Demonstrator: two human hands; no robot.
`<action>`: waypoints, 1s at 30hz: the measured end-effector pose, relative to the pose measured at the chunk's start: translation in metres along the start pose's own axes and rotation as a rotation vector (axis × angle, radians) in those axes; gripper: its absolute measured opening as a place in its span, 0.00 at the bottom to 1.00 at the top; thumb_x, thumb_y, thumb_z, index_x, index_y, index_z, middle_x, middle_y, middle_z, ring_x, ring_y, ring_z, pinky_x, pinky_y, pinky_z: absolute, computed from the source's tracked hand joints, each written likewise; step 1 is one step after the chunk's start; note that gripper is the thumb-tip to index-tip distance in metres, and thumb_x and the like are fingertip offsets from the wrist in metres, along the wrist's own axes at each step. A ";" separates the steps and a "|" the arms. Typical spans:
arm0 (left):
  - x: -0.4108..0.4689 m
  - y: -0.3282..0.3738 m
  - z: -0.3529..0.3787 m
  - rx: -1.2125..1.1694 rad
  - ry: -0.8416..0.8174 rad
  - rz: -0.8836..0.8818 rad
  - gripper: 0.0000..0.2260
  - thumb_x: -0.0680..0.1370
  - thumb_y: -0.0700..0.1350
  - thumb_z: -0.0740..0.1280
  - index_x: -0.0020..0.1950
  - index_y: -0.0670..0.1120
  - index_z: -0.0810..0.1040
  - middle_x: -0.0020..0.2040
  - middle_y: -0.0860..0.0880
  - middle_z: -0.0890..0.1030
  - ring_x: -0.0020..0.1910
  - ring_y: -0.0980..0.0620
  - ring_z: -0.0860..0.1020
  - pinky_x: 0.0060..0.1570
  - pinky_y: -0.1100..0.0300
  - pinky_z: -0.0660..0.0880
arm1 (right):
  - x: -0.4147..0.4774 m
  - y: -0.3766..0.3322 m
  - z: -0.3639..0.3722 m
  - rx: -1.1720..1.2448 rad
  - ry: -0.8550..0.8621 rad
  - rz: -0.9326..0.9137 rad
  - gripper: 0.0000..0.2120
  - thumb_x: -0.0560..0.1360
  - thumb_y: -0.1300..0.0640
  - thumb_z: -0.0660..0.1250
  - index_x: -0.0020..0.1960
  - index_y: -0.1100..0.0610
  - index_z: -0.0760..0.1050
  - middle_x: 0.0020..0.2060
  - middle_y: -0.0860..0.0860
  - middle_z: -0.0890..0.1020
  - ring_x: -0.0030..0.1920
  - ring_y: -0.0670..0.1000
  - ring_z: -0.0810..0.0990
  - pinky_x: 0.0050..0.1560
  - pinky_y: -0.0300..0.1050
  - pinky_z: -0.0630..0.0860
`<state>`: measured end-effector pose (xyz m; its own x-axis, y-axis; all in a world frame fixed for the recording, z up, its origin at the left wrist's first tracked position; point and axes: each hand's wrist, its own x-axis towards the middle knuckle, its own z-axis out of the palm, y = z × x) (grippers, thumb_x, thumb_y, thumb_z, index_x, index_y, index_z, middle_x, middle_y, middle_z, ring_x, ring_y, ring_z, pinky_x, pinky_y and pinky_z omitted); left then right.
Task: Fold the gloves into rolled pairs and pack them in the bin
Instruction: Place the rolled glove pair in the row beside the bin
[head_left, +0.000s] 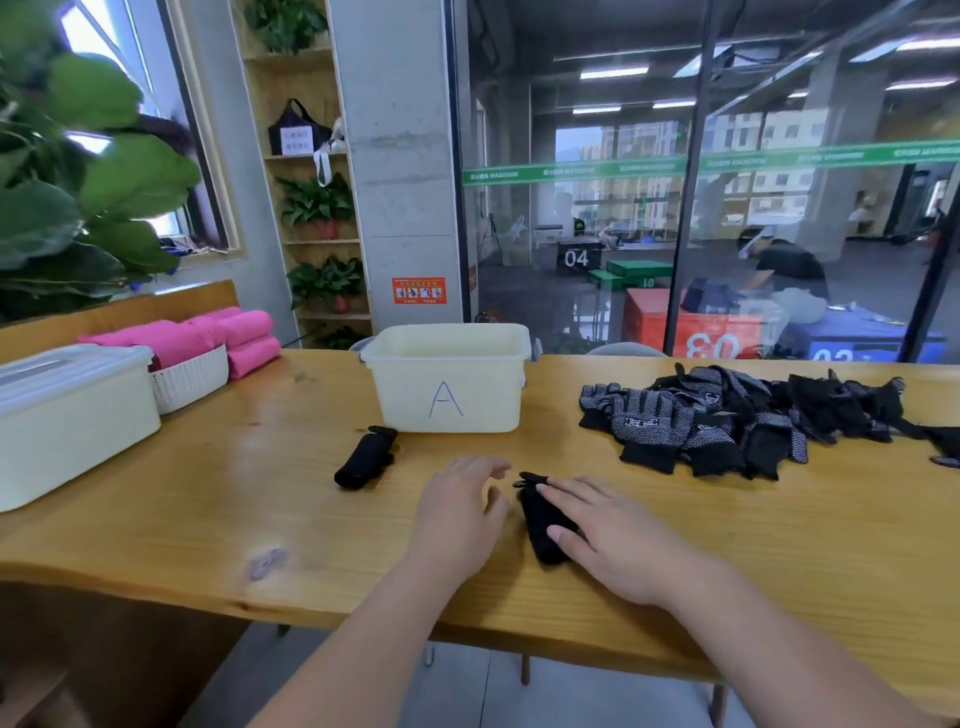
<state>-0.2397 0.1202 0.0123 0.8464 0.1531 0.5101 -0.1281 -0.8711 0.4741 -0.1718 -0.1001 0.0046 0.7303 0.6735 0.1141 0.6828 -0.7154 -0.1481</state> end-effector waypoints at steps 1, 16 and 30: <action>0.001 -0.011 -0.006 0.020 0.011 -0.016 0.17 0.83 0.44 0.65 0.70 0.56 0.79 0.63 0.60 0.79 0.66 0.60 0.73 0.67 0.62 0.68 | 0.006 -0.007 0.003 0.003 -0.002 0.007 0.30 0.86 0.36 0.48 0.86 0.41 0.48 0.84 0.38 0.50 0.85 0.49 0.48 0.83 0.53 0.53; 0.004 -0.101 -0.042 0.353 -0.049 -0.341 0.26 0.86 0.53 0.51 0.84 0.47 0.61 0.85 0.48 0.58 0.84 0.47 0.55 0.82 0.48 0.52 | 0.121 -0.099 0.032 0.011 0.042 -0.030 0.30 0.87 0.40 0.48 0.86 0.50 0.50 0.83 0.48 0.58 0.81 0.52 0.59 0.80 0.52 0.59; 0.014 -0.114 -0.033 0.279 -0.007 -0.377 0.27 0.86 0.56 0.50 0.82 0.47 0.64 0.84 0.51 0.62 0.84 0.51 0.53 0.83 0.46 0.47 | 0.207 -0.129 0.052 0.012 0.034 0.033 0.31 0.87 0.39 0.48 0.85 0.52 0.50 0.83 0.49 0.57 0.83 0.54 0.54 0.80 0.55 0.59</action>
<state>-0.2300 0.2370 -0.0110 0.8107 0.4807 0.3341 0.3318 -0.8475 0.4143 -0.1096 0.1414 -0.0037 0.7530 0.6425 0.1421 0.6580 -0.7348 -0.1644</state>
